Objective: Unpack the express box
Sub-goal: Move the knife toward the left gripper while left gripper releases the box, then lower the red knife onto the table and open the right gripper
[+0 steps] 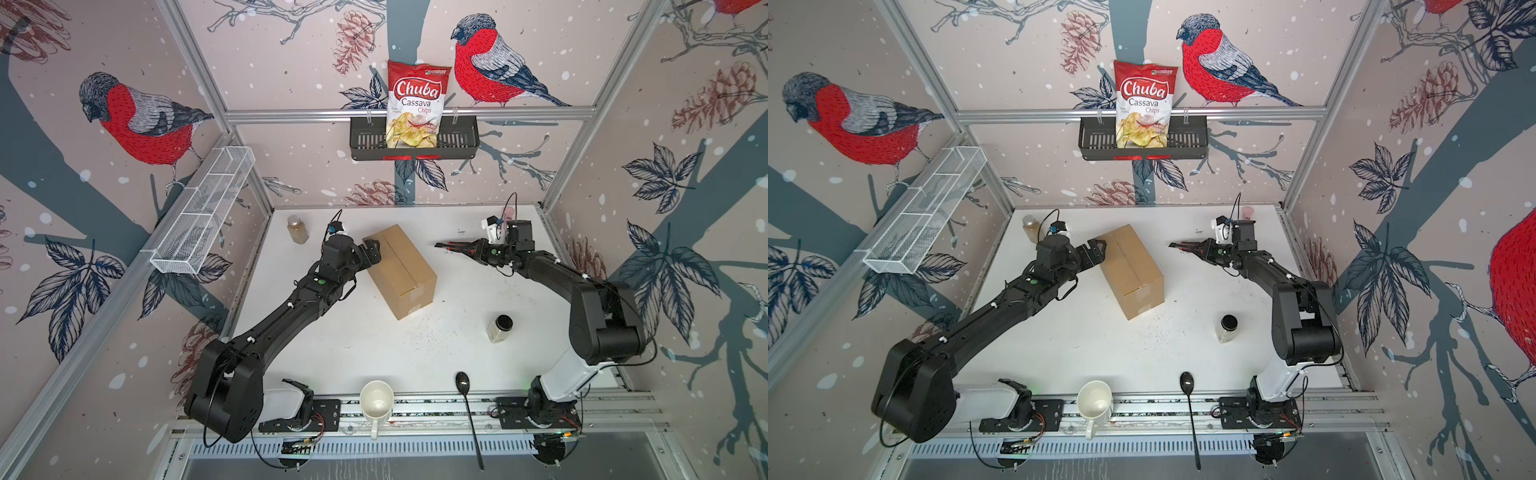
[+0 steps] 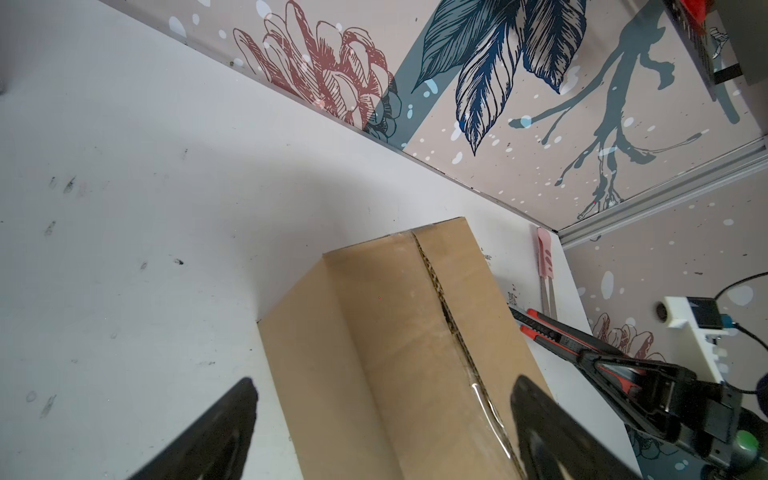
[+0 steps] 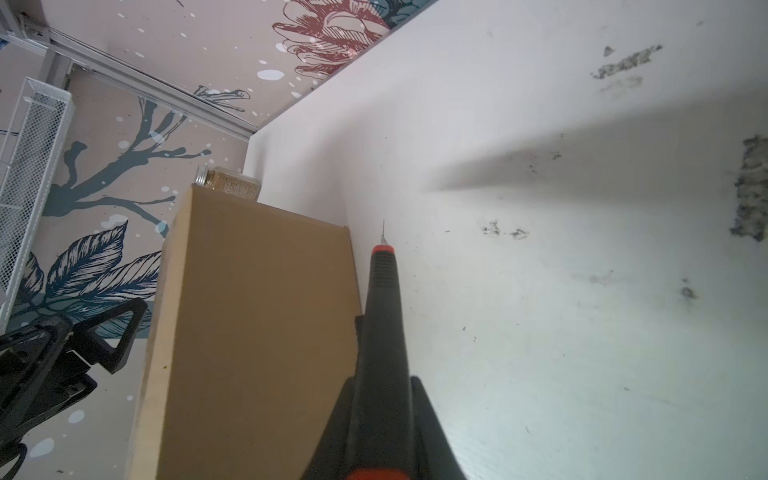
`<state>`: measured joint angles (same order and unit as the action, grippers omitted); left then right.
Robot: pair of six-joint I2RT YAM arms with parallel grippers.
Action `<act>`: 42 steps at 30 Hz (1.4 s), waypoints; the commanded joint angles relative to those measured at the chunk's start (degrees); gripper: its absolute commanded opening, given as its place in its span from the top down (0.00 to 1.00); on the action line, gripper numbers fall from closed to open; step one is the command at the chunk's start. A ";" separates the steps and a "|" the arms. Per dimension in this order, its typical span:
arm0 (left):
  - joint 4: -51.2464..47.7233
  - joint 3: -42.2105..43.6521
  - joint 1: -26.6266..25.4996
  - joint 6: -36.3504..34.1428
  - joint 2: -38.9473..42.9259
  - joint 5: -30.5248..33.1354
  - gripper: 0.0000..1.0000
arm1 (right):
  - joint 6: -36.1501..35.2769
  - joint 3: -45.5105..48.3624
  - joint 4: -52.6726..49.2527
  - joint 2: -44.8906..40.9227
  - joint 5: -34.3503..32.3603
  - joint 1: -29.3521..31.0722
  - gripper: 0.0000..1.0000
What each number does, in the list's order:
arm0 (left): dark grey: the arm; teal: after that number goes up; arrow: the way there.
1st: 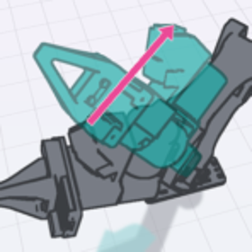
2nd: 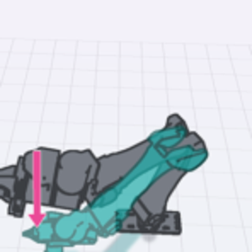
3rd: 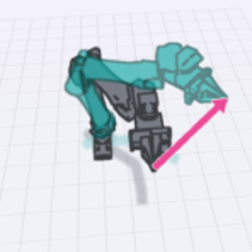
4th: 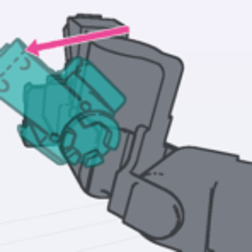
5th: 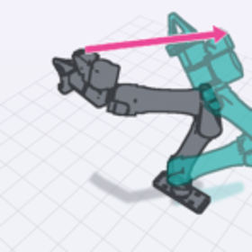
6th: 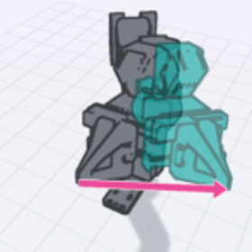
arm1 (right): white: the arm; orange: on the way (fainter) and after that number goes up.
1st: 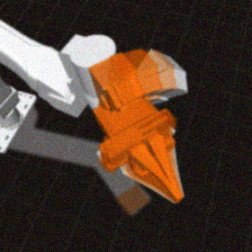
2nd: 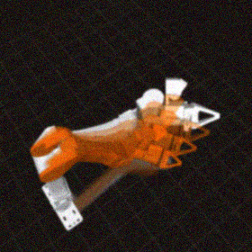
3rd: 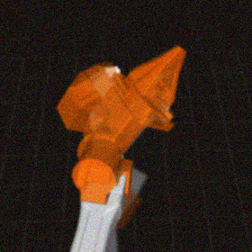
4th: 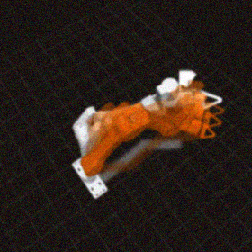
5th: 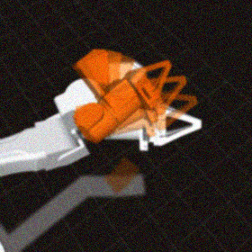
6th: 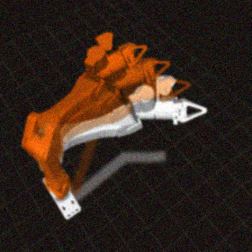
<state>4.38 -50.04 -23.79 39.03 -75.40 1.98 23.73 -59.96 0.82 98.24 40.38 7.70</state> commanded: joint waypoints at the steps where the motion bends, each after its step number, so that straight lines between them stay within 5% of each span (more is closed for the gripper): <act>1: 0.15 0.12 0.06 -0.18 0.67 1.15 0.05 | -1.58 -0.50 1.12 1.65 2.87 -0.57 0.93; 21: 0.44 0.30 0.06 0.26 0.08 0.57 0.06 | -0.87 0.88 1.66 6.18 3.80 -4.32 0.85; 42: 2.29 1.87 0.15 0.52 0.60 0.22 0.05 | 0.01 6.53 -0.81 2.08 -2.12 -5.90 0.61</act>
<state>4.80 -48.27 -23.79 39.22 -74.89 2.72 23.94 -54.17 0.73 101.23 39.75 2.13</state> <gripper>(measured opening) 0.948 0.382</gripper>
